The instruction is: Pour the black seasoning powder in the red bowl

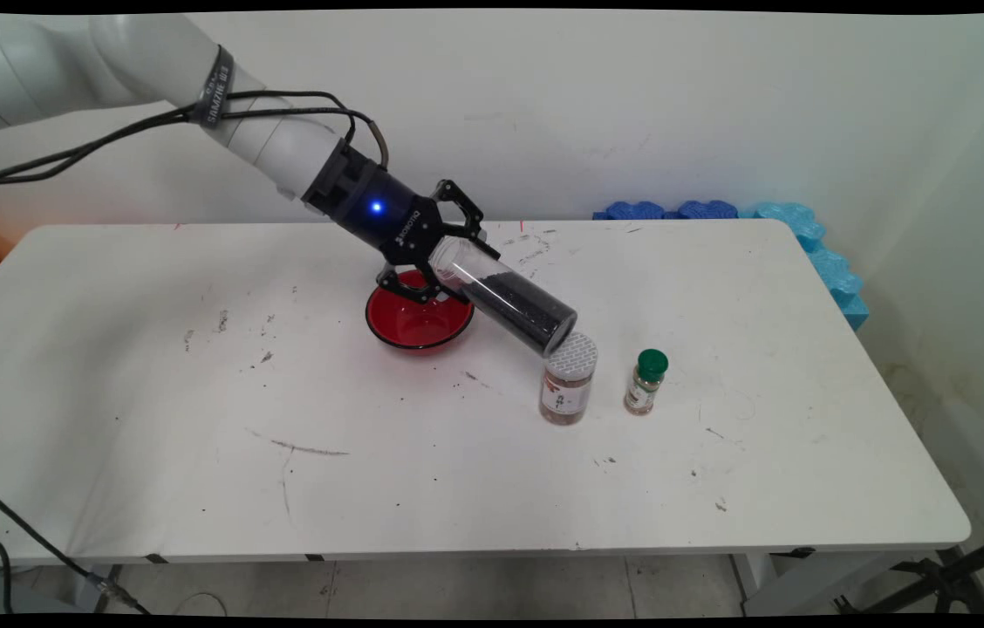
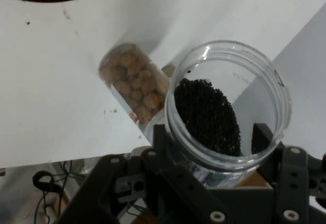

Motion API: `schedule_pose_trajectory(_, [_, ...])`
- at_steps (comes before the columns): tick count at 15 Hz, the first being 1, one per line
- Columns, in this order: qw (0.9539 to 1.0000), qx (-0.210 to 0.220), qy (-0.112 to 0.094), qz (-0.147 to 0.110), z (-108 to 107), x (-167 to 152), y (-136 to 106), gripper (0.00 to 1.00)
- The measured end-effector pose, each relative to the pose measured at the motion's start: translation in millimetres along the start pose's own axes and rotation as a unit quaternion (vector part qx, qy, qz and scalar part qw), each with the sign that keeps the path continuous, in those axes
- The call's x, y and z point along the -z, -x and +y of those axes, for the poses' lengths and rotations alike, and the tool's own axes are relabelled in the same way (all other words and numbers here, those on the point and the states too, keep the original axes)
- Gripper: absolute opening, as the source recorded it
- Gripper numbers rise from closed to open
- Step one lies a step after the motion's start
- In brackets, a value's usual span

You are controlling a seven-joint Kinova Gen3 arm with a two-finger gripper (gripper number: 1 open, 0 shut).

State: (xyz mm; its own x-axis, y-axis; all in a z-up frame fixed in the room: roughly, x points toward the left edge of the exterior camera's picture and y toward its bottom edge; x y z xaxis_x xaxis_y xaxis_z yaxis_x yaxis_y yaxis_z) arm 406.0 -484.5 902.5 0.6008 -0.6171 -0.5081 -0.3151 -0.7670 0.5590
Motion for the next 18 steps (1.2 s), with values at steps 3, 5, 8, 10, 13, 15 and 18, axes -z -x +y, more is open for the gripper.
schedule_pose_trajectory(3, [0.9999, 0.012, 0.002, -0.002, -0.9, -0.3, -2.4, 0.0])
schedule_pose_trajectory(5, [0.9998, 0.017, 0.002, -0.003, -1.5, -0.2, -3.6, 0.0])
schedule_pose_trajectory(8, [0.9996, 0.027, 0.004, -0.007, -2.8, 0.6, -5.5, 0.0])
schedule_pose_trajectory(10, [0.9995, 0.031, 0.005, -0.01, -3.8, 1.2, -6.7, 0.0])
schedule_pose_trajectory(13, [0.9992, 0.035, 0.007, -0.015, -5.6, 2.3, -9.1, 0.0])
schedule_pose_trajectory(15, [0.9991, 0.038, 0.008, -0.019, -6.6, 2.9, -10.3, 0.0])
schedule_pose_trajectory(18, [0.9987, 0.042, 0.011, -0.026, -8.3, 4.4, -12.7, 0.0])
